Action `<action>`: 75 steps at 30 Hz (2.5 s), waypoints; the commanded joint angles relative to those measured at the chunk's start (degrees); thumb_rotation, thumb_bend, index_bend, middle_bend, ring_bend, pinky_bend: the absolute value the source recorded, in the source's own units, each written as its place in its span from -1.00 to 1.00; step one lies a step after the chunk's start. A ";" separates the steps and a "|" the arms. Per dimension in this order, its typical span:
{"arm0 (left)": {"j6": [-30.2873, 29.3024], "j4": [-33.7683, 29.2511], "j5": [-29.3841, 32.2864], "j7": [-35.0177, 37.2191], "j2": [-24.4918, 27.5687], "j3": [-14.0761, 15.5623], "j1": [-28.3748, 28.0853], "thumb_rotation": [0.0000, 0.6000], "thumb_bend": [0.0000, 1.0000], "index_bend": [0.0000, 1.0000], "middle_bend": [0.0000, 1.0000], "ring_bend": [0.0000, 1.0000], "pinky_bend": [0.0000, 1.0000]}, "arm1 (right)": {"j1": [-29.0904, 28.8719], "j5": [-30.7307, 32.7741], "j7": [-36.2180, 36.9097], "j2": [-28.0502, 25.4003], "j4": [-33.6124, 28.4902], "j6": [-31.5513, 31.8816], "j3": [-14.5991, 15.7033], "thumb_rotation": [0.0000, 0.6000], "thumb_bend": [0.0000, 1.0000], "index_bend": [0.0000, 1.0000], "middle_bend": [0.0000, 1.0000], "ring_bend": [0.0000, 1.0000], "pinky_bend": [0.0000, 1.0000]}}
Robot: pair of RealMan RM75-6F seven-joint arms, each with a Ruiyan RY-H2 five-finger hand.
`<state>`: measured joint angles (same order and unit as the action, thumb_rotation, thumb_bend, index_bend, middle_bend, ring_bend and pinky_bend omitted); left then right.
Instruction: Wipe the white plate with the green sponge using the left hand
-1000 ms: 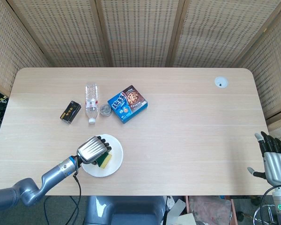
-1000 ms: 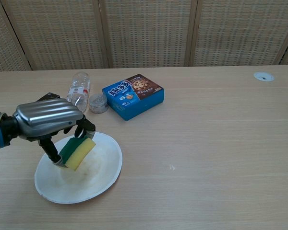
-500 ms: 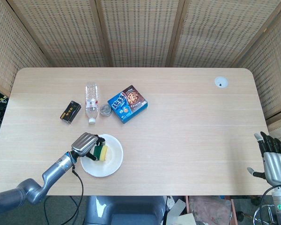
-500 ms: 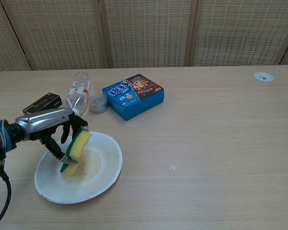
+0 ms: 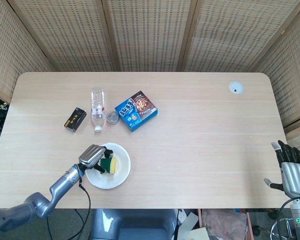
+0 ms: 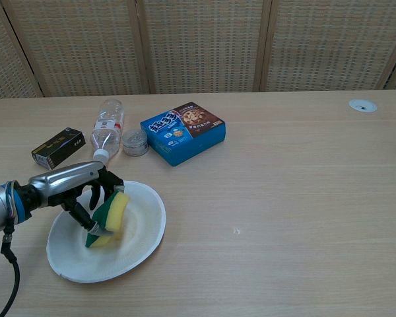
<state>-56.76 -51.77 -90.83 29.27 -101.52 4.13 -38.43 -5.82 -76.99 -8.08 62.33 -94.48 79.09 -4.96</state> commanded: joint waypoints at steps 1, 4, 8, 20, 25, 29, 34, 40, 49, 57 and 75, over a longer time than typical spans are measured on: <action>-1.06 -0.49 -0.34 0.90 0.45 -0.26 0.03 1.00 -0.61 0.46 0.29 -0.04 0.10 | 0.07 -0.13 0.13 -0.09 -0.09 0.16 0.01 1.00 -1.00 -1.00 -1.00 -1.00 -1.00; -2.30 -1.68 -0.59 1.82 1.23 -0.76 -0.05 1.00 -0.61 0.46 0.29 -0.04 0.10 | 0.17 -0.28 0.28 -0.18 -0.17 0.38 0.03 1.00 -1.00 -1.00 -1.00 -1.00 -1.00; -3.80 -4.77 -0.49 2.49 2.80 -2.17 -0.50 1.00 -0.61 0.46 0.29 -0.04 0.10 | 0.29 -0.53 0.35 -0.27 -0.27 0.58 0.14 1.00 -1.00 -1.00 -1.00 -1.00 -1.00; 2.44 -4.62 4.48 3.43 -0.05 -3.63 -0.63 1.00 -0.61 0.46 0.29 -0.04 0.10 | 0.29 -0.48 0.49 -0.32 -0.22 0.48 0.13 1.00 -1.00 -1.00 -1.00 -1.00 -1.00; 4.04 -1.83 4.85 4.40 -2.08 -3.10 -0.30 1.00 -0.61 0.46 0.29 -0.04 0.10 | 0.26 -0.44 0.29 -0.19 -0.15 0.56 0.06 1.00 -1.00 -1.00 -1.00 -1.00 -1.00; 4.55 -0.06 5.08 5.70 -2.97 -3.08 0.00 1.00 -0.61 0.46 0.29 -0.04 0.10 | 0.21 -0.48 -0.04 -0.04 -0.11 0.42 0.17 1.00 -1.00 -1.00 -1.00 -1.00 -1.00; 3.18 0.02 4.45 7.74 -2.63 -3.57 0.07 1.00 -0.61 0.46 0.29 -0.04 0.10 | 0.20 -0.49 -0.09 -0.01 -0.17 0.49 0.12 1.00 -1.00 -1.00 -1.00 -1.00 -1.00; 1.25 -3.07 3.57 9.19 0.54 -4.30 -0.20 1.00 -0.61 0.46 0.29 -0.04 0.10 | 0.29 -0.63 0.18 -0.19 -0.35 0.63 0.14 1.00 -1.00 -1.00 -1.00 -1.00 -1.00; 3.59 -2.55 3.95 7.43 2.08 -2.53 0.66 1.00 -0.61 0.47 0.29 -0.04 0.10 | 0.39 -0.95 0.19 -0.29 -0.54 0.85 0.26 1.00 -1.00 -1.00 -1.00 -1.00 -1.00; 4.34 0.87 3.37 7.32 -0.29 -1.63 0.94 1.00 -0.61 0.47 0.29 -0.04 0.10 | 0.32 -0.89 0.04 -0.22 -0.53 0.78 0.21 1.00 -1.00 -1.00 -1.00 -1.00 -1.00; 3.70 -4.69 4.45 5.74 1.02 -5.39 -1.46 1.00 -0.61 0.47 0.29 -0.04 0.10 | 0.43 -0.87 0.88 -0.61 -0.51 0.77 0.14 1.00 -1.00 -1.00 -1.00 -1.00 -1.00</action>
<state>-53.93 -56.44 -87.06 36.15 -100.12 -0.77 -39.43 -5.39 -77.85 -7.20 61.71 -94.98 79.86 -4.82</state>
